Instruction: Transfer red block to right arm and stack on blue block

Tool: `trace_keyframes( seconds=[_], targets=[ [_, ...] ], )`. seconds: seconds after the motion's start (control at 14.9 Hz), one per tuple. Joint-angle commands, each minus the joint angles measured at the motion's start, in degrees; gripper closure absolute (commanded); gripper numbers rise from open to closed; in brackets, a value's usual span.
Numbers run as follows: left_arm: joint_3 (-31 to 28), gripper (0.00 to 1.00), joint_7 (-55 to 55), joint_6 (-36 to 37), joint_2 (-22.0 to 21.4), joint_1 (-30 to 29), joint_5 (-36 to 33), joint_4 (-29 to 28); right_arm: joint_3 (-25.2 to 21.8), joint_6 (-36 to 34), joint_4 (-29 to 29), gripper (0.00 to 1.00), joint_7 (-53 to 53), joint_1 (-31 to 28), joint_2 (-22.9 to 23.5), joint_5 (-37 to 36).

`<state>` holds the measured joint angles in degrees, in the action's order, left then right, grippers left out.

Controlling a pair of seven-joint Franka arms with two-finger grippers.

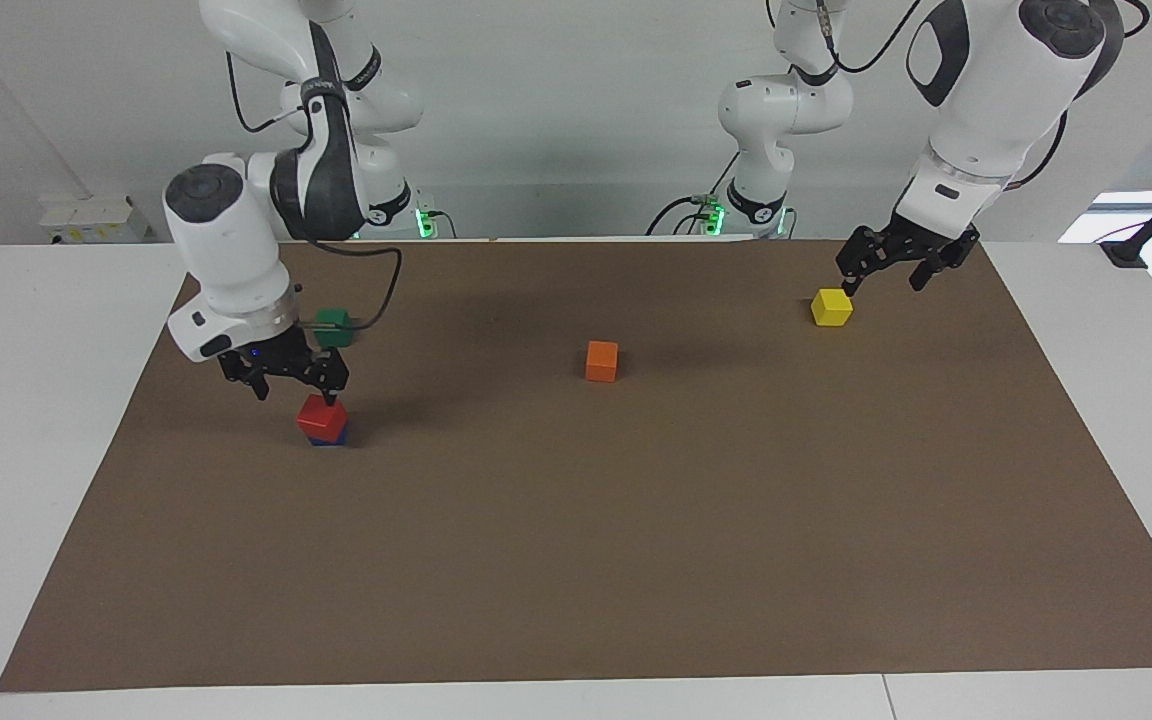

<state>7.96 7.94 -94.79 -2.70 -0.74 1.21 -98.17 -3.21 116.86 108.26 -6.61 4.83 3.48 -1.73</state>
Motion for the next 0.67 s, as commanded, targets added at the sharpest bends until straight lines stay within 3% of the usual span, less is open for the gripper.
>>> trace_keyframes(
  seconds=[0.0,0.33,0.47,0.6],
  targets=[
    [-0.22,0.0,-0.82,-0.04,-0.64,-0.14,0.29,-0.35,0.14,-9.24,-5.14,0.0,4.14,-0.78,-2.15,2.0],
    [-0.22,0.0,-0.64,-0.04,-1.0,-0.32,0.29,-1.06,0.05,-30.61,-14.99,0.0,12.66,-2.71,-4.63,2.17],
    [-0.22,0.0,-0.64,-0.04,-1.0,-0.23,0.29,-1.15,0.14,-35.54,-16.23,0.0,13.81,-3.94,-4.8,2.09],
    [-0.22,0.0,-0.64,-0.04,-1.0,-0.4,0.29,-1.23,0.31,-36.18,-15.19,0.0,15.3,-5.34,-5.59,1.82]
  ],
)
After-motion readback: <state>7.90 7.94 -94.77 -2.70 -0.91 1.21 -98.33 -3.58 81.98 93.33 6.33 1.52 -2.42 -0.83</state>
